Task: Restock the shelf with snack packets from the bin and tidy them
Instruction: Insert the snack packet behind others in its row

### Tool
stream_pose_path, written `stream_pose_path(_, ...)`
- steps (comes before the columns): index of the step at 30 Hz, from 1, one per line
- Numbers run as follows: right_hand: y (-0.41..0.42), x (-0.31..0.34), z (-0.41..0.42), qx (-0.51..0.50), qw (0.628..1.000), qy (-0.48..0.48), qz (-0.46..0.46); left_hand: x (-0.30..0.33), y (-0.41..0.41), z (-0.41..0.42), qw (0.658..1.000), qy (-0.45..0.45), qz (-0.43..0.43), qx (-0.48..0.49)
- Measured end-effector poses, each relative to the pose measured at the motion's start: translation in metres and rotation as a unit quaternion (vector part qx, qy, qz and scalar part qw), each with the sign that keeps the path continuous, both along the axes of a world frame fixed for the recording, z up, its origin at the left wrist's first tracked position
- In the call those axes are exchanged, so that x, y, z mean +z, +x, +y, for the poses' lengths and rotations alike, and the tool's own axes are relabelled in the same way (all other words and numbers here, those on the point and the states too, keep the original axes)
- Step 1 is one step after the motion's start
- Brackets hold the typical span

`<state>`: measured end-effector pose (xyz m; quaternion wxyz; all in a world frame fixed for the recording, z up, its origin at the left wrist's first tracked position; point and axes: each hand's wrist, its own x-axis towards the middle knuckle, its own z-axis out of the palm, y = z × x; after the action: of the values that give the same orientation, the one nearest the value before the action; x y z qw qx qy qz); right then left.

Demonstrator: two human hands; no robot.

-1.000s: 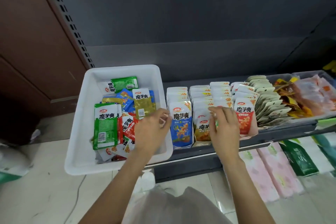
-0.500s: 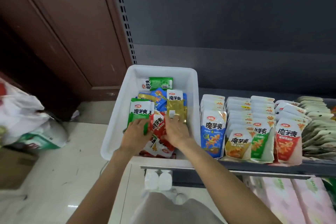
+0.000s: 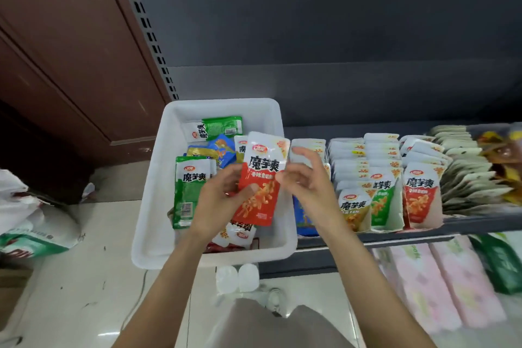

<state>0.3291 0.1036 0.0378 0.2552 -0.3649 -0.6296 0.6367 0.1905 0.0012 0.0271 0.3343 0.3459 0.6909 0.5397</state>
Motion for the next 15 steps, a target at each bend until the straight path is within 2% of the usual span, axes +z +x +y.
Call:
stream_pose_path(2, 0.026, 0.016, 0.009, -0.024, 0.999, 0.037, 0.005, 0.009, 0.013, 0.012, 0.996, 0.001, 0.022, -0.089)
stream_pose_path(4, 0.057, 0.032, 0.017, -0.018, 0.996, 0.084, -0.035, 0.016, 0.03, 0.027, 0.986, 0.006, 0.044, -0.158)
stream_pose_path(7, 0.11, 0.046, 0.028, -0.061, 0.99, 0.119, -0.044, 0.026, 0.065, 0.054, 0.973, 0.023, 0.092, -0.212)
stream_pose_path(11, 0.185, 0.051, 0.045, -0.196, 0.966, 0.166, -0.027, 0.023, 0.114, 0.082, 0.975, 0.073, 0.101, -0.186)
stream_pose_path(13, 0.222, 0.048, 0.06, -0.248, 0.945, 0.208, -0.055, 0.013, 0.134, 0.093, 0.979, 0.062, 0.107, -0.164)
stream_pose_path(15, 0.249, 0.047, 0.079, -0.259, 0.93, 0.244, -0.09, 0.0, 0.154, 0.102, 0.976, 0.043, 0.133, -0.168)
